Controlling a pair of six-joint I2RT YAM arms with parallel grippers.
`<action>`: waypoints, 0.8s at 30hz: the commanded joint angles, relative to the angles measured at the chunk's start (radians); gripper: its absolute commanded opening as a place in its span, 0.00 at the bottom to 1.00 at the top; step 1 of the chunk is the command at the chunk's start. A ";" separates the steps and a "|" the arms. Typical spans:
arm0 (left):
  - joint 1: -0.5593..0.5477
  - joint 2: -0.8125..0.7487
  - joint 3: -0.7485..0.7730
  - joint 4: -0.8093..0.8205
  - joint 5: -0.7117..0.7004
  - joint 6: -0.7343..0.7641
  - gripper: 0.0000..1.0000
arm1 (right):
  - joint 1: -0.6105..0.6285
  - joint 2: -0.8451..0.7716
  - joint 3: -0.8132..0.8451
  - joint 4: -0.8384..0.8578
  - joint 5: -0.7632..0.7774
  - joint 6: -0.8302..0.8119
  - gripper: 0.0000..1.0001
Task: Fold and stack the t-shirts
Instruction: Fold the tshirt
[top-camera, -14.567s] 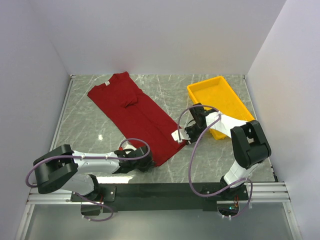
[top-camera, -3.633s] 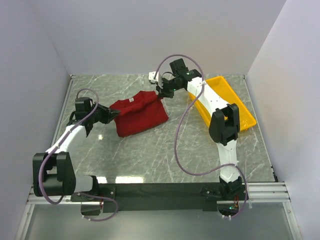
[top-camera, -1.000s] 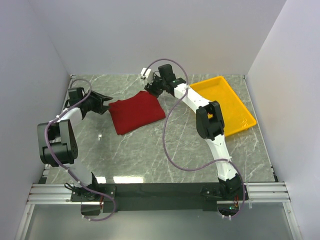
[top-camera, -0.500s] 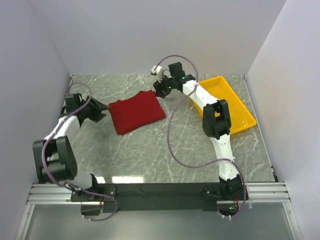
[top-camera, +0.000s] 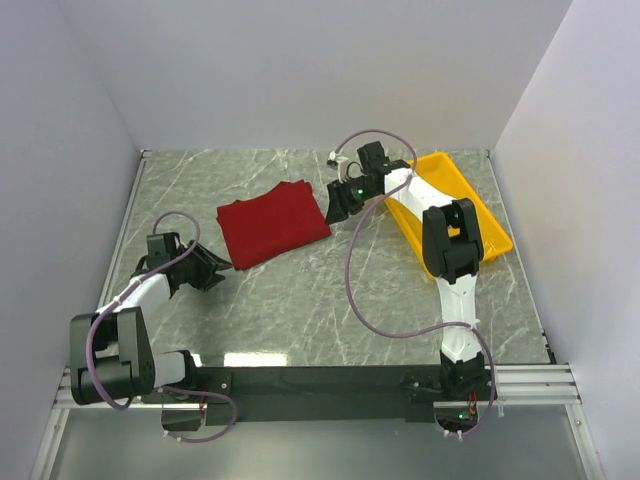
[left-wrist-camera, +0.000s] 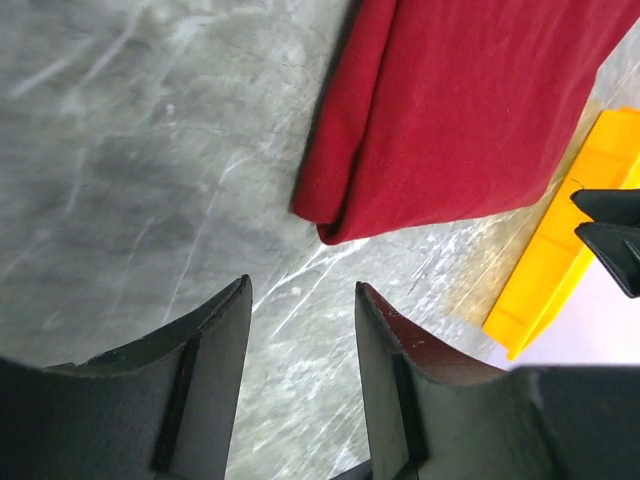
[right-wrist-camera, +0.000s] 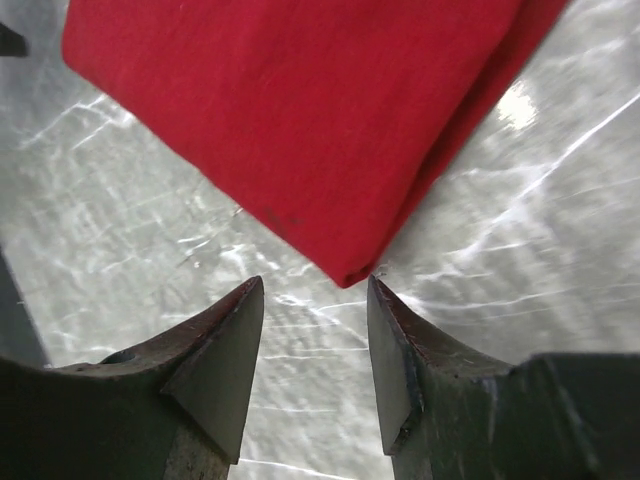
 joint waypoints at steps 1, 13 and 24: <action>-0.031 0.029 -0.002 0.107 -0.023 -0.021 0.50 | 0.004 -0.060 -0.012 0.016 -0.033 0.080 0.52; -0.092 0.143 0.060 0.190 -0.057 -0.056 0.49 | 0.003 -0.007 0.007 0.059 -0.073 0.185 0.37; -0.091 0.040 0.048 0.104 -0.104 -0.030 0.52 | 0.017 0.058 0.050 0.044 0.014 0.264 0.44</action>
